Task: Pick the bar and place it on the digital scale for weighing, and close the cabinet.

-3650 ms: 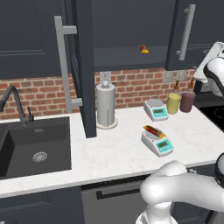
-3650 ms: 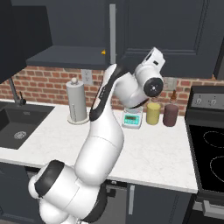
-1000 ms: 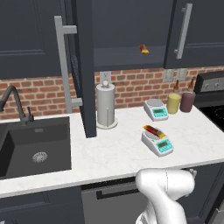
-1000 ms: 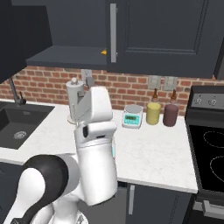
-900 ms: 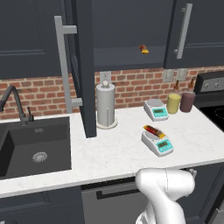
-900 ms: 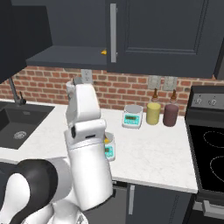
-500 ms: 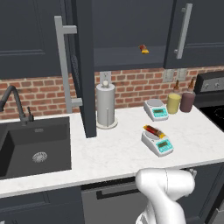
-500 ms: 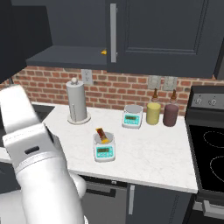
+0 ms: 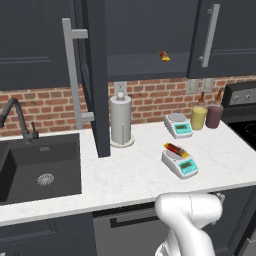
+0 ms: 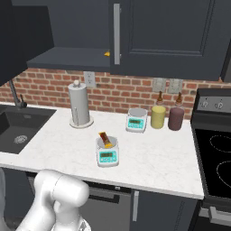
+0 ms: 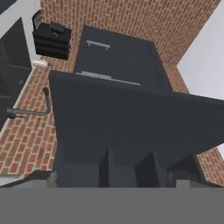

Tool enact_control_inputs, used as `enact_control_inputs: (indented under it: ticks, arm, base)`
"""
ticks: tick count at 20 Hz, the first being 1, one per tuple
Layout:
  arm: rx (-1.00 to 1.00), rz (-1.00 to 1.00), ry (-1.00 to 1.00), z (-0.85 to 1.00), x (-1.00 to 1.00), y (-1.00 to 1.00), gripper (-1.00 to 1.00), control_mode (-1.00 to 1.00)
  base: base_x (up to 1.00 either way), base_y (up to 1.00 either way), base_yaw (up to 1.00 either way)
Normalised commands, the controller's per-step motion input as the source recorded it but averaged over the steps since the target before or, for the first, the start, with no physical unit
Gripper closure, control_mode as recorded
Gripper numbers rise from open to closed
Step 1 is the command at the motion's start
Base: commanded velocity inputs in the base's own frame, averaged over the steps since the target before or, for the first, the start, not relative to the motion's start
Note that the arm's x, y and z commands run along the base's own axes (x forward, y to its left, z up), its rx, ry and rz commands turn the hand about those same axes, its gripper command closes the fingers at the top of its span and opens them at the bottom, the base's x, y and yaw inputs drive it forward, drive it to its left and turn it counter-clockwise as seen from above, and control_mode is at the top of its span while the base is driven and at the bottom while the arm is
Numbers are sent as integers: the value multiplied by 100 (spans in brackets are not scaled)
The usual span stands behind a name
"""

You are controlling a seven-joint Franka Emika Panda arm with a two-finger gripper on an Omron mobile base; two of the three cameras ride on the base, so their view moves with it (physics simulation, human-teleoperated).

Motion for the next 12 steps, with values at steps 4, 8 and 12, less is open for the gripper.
enact_control_inputs:
  ticks: [4, 8, 12]
  arm:
    - [0, -5, -5, -66, -10, 100, -100, -100]
    - [0, -6, -8, -64, -1, 100, -100, -100]
    - [0, -8, -10, -59, 0, 100, -100, -100]
  base:
    - [0, 0, 0]
    - [0, 0, 0]
    - [0, 0, 0]
